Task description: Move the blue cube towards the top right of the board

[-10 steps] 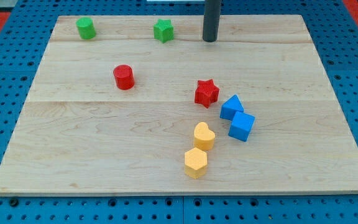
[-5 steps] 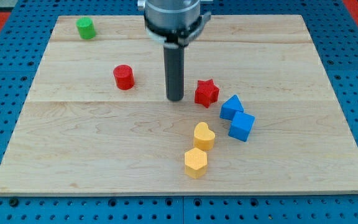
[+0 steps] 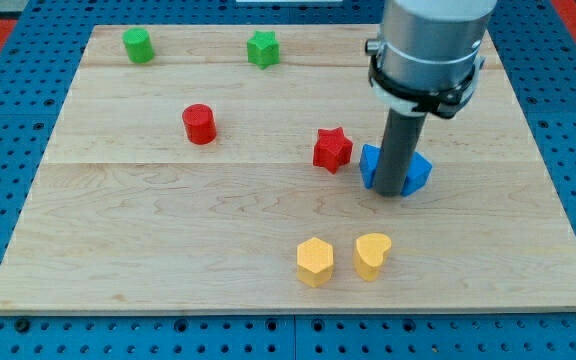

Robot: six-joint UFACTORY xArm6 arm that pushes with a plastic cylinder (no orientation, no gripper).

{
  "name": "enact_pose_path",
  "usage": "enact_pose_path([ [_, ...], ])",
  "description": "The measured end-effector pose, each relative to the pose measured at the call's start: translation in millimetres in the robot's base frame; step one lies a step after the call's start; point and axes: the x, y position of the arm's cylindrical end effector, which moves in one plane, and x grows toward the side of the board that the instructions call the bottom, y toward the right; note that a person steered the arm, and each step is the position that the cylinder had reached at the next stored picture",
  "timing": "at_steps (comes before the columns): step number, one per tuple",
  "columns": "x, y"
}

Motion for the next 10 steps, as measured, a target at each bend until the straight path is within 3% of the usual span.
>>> enact_pose_path([
  [1, -2.5, 44.6],
  [3, -59.2, 56.4],
  [6, -49.6, 147.5],
  [8, -148.5, 110.9],
  [9, -163.8, 111.5],
  [10, -118.1, 131.4],
])
